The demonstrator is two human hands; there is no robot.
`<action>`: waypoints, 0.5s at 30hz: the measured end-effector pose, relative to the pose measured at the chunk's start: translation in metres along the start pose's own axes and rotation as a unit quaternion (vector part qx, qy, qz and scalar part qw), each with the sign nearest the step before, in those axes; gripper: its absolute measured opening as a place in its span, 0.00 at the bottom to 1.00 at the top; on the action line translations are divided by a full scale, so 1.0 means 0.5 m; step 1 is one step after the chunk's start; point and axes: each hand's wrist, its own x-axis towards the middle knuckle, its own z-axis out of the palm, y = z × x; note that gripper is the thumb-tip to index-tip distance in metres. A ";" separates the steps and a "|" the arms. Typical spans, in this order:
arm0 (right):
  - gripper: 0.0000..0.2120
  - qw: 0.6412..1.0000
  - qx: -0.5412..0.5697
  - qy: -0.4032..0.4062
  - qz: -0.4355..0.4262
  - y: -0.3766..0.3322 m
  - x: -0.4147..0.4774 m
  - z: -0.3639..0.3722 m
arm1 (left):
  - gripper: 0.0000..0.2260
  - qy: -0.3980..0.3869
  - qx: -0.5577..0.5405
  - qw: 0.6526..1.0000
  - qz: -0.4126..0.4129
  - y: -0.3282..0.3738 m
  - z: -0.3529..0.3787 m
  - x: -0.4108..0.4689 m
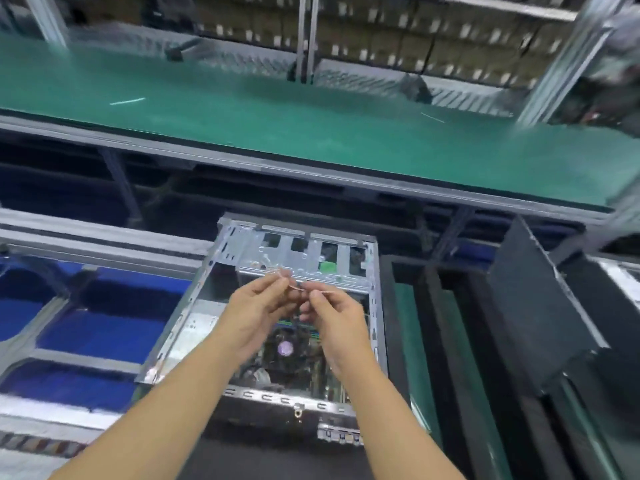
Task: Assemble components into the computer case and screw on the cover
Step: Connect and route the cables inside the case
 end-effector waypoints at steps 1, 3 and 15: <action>0.14 0.999 0.031 0.016 0.009 0.001 0.006 -0.021 | 0.05 -0.002 0.020 1.000 -0.003 -0.016 0.018 0.008; 0.12 0.997 0.061 0.042 0.022 0.004 0.014 -0.057 | 0.04 0.004 0.045 0.999 -0.012 -0.046 0.046 0.026; 0.07 0.962 -0.118 0.243 -0.027 -0.016 0.033 -0.196 | 0.03 0.057 0.483 0.873 0.037 -0.121 0.041 0.096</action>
